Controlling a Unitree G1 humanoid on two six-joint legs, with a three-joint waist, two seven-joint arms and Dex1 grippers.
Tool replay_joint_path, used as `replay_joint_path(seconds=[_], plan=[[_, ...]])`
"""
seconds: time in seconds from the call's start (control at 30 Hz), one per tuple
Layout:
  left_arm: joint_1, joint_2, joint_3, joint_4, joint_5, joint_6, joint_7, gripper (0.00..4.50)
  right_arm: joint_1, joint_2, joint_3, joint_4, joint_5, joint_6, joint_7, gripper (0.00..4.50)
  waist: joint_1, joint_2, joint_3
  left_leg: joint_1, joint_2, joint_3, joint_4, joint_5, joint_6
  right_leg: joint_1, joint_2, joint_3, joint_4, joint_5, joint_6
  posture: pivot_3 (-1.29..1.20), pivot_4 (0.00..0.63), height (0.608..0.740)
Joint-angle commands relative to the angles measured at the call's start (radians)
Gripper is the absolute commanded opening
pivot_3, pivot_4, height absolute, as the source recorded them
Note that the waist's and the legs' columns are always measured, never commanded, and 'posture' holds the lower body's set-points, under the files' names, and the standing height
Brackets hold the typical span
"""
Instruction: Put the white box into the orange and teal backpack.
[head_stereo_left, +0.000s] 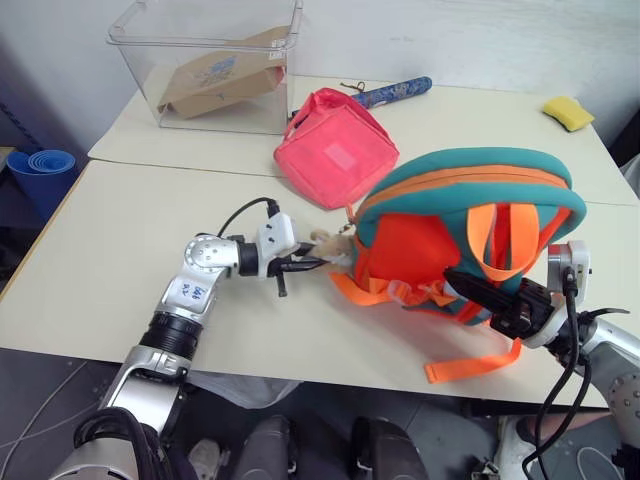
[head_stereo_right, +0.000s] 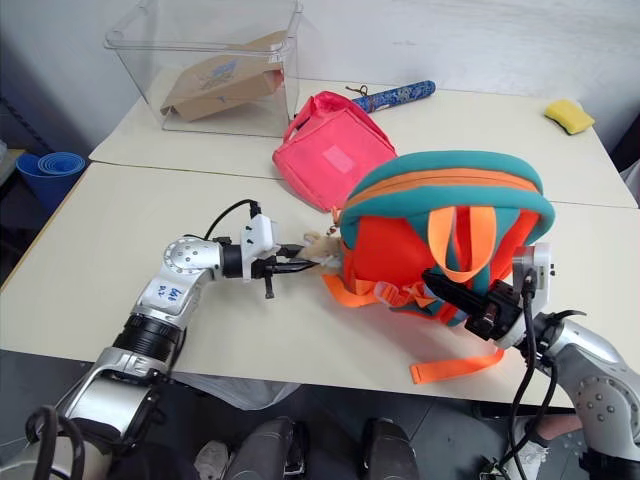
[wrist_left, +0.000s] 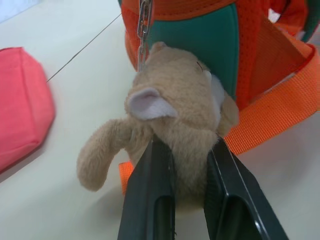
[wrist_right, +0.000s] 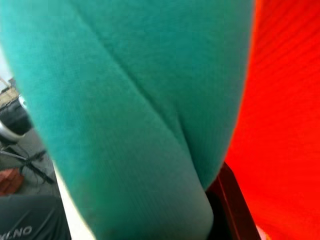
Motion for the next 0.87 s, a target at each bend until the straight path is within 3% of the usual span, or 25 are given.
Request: replay_joint_path(seconds=[0.03,0.07,0.13,0.3,0.47,0.5,0.67,0.87], plan=[[0.040,0.055,-0.028,-0.038,0.055,0.001,-0.024,0.36,0.000,0.027,0.032,-0.021,-0.092,-0.085,-0.023,0.00,-0.001,0.000,0.000,0.000,0.000,0.000,0.000,0.000,0.000,0.000,0.000,0.000,0.000,0.000,0.000,0.00,0.150,0.740],[0.049,0.066,0.002,-0.047,0.039,0.028,-0.005,0.69,-0.006,0.030,0.047,-0.008,-0.147,-0.119,-0.035,0.00,-0.003,0.000,0.000,0.000,0.000,0.000,0.000,0.000,0.000,0.000,0.000,0.000,0.000,0.000,0.000,0.00,0.150,0.740],[0.071,0.106,0.068,-0.079,-0.001,0.066,0.013,1.31,-0.008,0.021,0.071,0.012,-0.281,-0.247,-0.016,0.68,-0.010,0.001,-0.001,0.002,0.001,0.002,0.000,0.000,0.000,0.000,0.000,0.000,0.001,0.000,0.000,0.00,0.150,0.740],[0.189,0.214,0.207,-0.231,-0.179,0.188,-0.076,2.96,0.061,-0.013,0.037,0.019,-0.385,-0.418,0.089,2.32,-0.025,0.001,-0.001,0.003,0.002,0.003,-0.001,0.000,-0.001,-0.001,0.000,0.002,0.002,0.000,0.000,0.00,0.150,0.740],[0.451,0.353,0.368,-0.377,-0.294,0.229,-0.171,4.50,0.182,-0.154,-0.085,0.138,-0.472,-0.602,0.290,4.12,-0.026,0.002,0.000,0.003,0.001,0.002,-0.001,-0.001,0.000,0.000,-0.002,0.003,0.001,0.000,0.000,0.00,0.150,0.740],[0.506,0.363,0.400,-0.379,-0.297,0.204,-0.172,4.50,0.192,-0.179,-0.104,0.175,-0.481,-0.631,0.319,4.46,-0.026,0.003,0.000,0.004,0.001,0.003,-0.001,-0.002,0.001,0.001,-0.002,0.004,0.000,0.000,0.000,0.00,0.150,0.740],[0.663,0.376,0.491,-0.406,-0.267,0.141,-0.117,4.50,0.183,-0.249,-0.143,0.388,-0.529,-0.747,0.407,4.49,-0.024,0.003,0.001,0.016,0.004,0.002,-0.002,-0.008,-0.001,0.012,-0.007,0.004,-0.007,-0.001,-0.001,0.00,0.150,0.740],[0.714,0.375,0.514,-0.463,-0.217,0.080,-0.036,4.50,0.059,-0.288,-0.112,0.613,-0.600,-0.848,0.409,4.49,-0.027,0.005,0.002,0.016,0.003,0.002,-0.003,-0.010,-0.004,0.011,-0.010,0.004,-0.006,-0.002,-0.003,0.00,0.150,0.740]])
